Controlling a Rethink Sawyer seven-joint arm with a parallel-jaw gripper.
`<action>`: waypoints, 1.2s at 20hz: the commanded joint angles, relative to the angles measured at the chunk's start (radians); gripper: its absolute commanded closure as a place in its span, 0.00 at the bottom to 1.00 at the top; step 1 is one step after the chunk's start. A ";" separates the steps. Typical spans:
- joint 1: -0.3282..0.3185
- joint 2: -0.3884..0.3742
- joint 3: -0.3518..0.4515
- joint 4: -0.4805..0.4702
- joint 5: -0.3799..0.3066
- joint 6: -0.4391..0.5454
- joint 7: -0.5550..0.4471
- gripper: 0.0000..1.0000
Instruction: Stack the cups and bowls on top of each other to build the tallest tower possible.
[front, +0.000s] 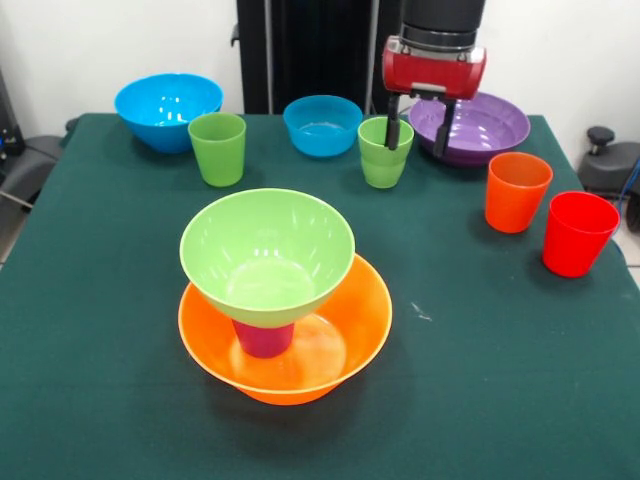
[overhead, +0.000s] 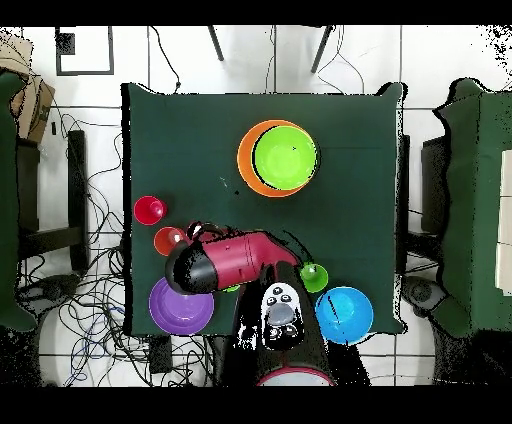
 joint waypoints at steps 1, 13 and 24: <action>0.016 0.097 -0.008 -0.077 0.015 -0.077 0.114 0.00; -0.007 0.026 0.011 -0.015 0.036 -0.047 0.082 0.00; 0.083 -0.125 -0.014 0.130 0.112 -0.023 0.151 0.00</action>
